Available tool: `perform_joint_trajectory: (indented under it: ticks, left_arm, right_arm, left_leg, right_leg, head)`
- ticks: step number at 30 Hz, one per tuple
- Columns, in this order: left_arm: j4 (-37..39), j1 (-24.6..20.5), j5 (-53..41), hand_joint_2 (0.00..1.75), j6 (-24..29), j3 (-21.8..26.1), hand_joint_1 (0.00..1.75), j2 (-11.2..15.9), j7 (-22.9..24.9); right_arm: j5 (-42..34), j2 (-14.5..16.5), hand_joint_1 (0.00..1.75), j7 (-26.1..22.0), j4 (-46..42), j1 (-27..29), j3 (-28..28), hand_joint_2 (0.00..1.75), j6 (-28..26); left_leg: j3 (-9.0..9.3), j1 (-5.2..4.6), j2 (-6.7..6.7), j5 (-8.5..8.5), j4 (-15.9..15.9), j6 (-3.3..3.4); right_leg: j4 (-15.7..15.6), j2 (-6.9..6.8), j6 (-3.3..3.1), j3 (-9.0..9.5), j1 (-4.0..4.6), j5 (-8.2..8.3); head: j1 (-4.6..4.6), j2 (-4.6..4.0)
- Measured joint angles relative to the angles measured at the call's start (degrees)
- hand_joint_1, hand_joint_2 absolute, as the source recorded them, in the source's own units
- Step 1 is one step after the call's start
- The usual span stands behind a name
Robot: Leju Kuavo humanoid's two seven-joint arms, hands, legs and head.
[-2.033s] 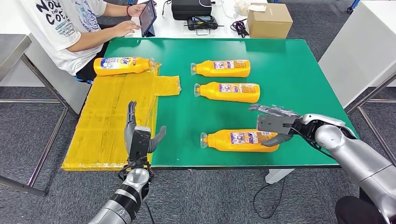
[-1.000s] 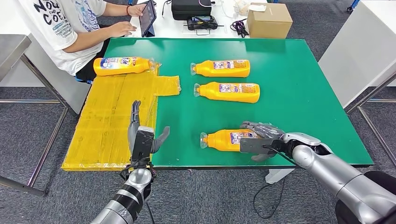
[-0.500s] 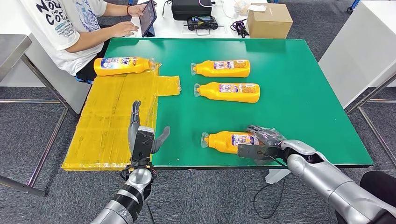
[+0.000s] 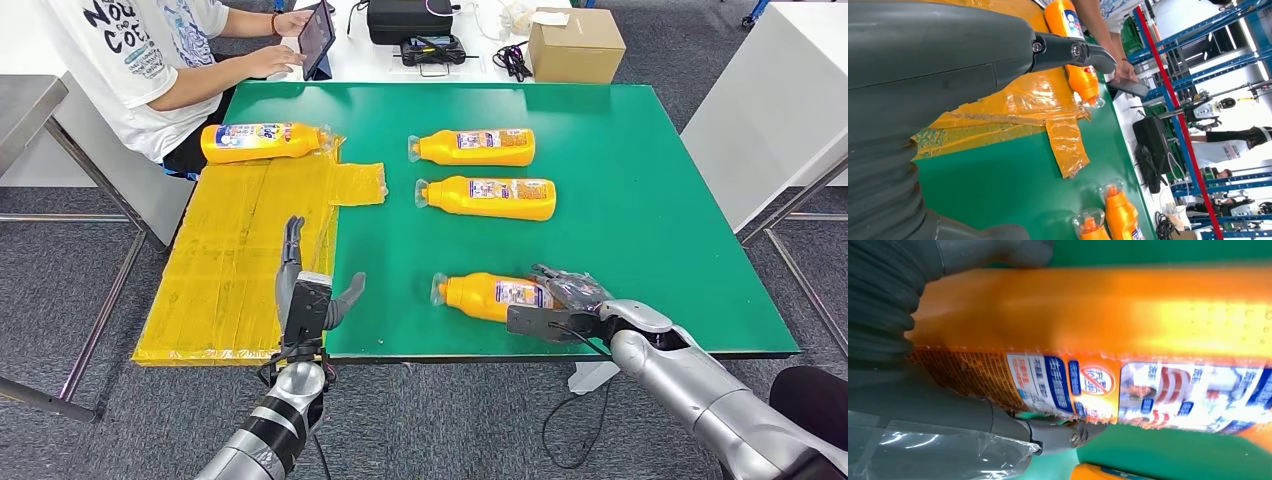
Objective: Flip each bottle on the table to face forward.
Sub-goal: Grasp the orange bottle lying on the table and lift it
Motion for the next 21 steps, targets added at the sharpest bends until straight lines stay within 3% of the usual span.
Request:
perform_joint_trajectory:
  ticks: [10, 13, 17, 21]
  left_arm:
    - [0.1, 0.0, 0.0, 1.75, -0.1, 0.0, 0.0, 0.0, 0.0]
    - [0.1, 0.0, 0.0, 1.75, 0.0, 0.0, 0.0, 0.0, 0.0]
    - [0.1, 0.5, -0.8, 1.75, 0.2, 0.3, 0.0, 0.0, 0.3]
    - [0.1, 2.6, -1.6, 1.75, -3.1, 3.2, 0.0, 0.0, 0.3]
  right_arm:
    - [0.3, 0.2, 1.75, -1.2, 0.0, 1.3, -2.9, 1.75, 0.3]
    - [0.9, 0.4, 1.75, -1.8, -0.4, 2.4, -4.2, 1.75, -1.8]
    - [5.1, 3.6, 1.75, -2.7, -3.4, 8.4, -10.3, 1.75, -13.0]
    - [12.1, 13.6, 1.75, -6.0, -10.1, 17.8, -22.5, 1.75, -29.9]
  left_leg:
    - [0.03, 0.0, -0.01, 0.0, 0.0, 0.0]
    - [0.02, 0.0, -0.02, 0.0, 0.0, 0.0]
    - [-0.09, 0.07, -0.07, 0.0, 0.0, -0.01]
    - [-0.13, 0.23, 0.0, -0.05, 0.0, -0.07]
  right_leg:
    - [0.0, 0.0, 0.0, 0.05, 0.0, 0.0]
    - [0.0, -0.01, 0.0, 0.05, 0.0, 0.0]
    - [0.0, -0.06, -0.01, 0.04, 0.08, -0.01]
    - [0.0, 0.02, -0.03, -0.12, 0.21, -0.04]
  head:
    - [-0.01, 0.0]
    - [0.0, 0.0]
    - [0.02, 0.0]
    - [0.04, 0.0]
